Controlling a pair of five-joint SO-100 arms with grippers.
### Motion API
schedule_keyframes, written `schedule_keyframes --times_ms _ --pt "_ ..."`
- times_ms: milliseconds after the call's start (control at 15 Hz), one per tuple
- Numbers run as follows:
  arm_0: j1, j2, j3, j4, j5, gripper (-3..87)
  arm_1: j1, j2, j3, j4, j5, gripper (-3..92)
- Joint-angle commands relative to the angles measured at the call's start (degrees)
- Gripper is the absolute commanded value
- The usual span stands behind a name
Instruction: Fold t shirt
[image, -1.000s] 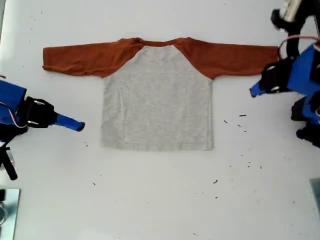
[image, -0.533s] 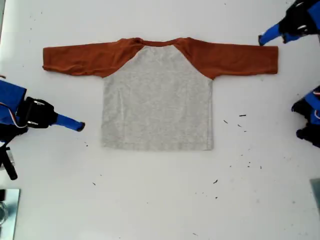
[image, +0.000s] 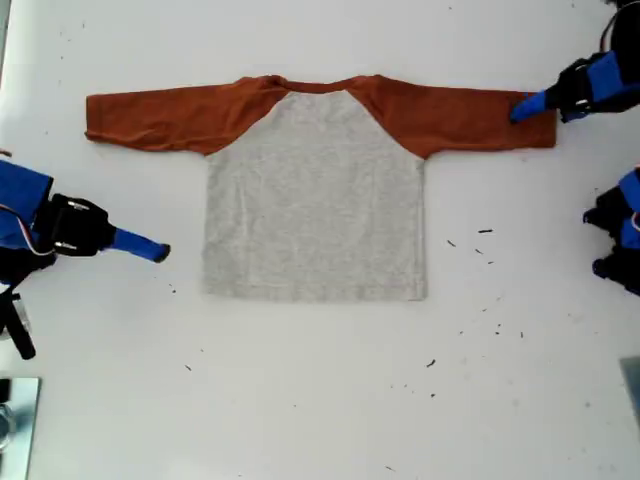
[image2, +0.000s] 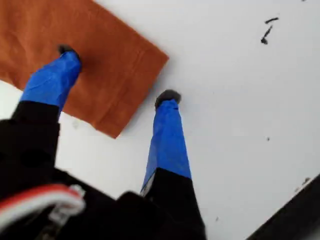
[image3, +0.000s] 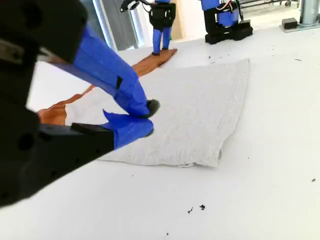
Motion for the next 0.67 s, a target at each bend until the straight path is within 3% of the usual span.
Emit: schedule_keyframes --times_ms 0,67,200,400,600 --pt "-1.3 0.2 0.7 -0.1 0.7 -0.1 1.0 -3.9 0.5 -8.3 -2.8 20.4" --pt "-1.4 0.1 0.7 -0.1 0.7 -0.1 1.1 -5.7 1.0 -10.7 -2.7 3.5" --pt "-1.4 0.0 0.8 -0.1 0.7 -0.1 -0.1 -3.1 -1.2 -7.3 -1.5 3.3" --pt "-1.6 0.0 0.8 -0.1 0.7 -0.1 -5.7 14.1 -13.8 10.0 0.9 3.3" --pt "-1.6 0.0 0.8 -0.1 0.7 -0.1 -12.8 22.9 -19.5 15.7 6.3 3.3"
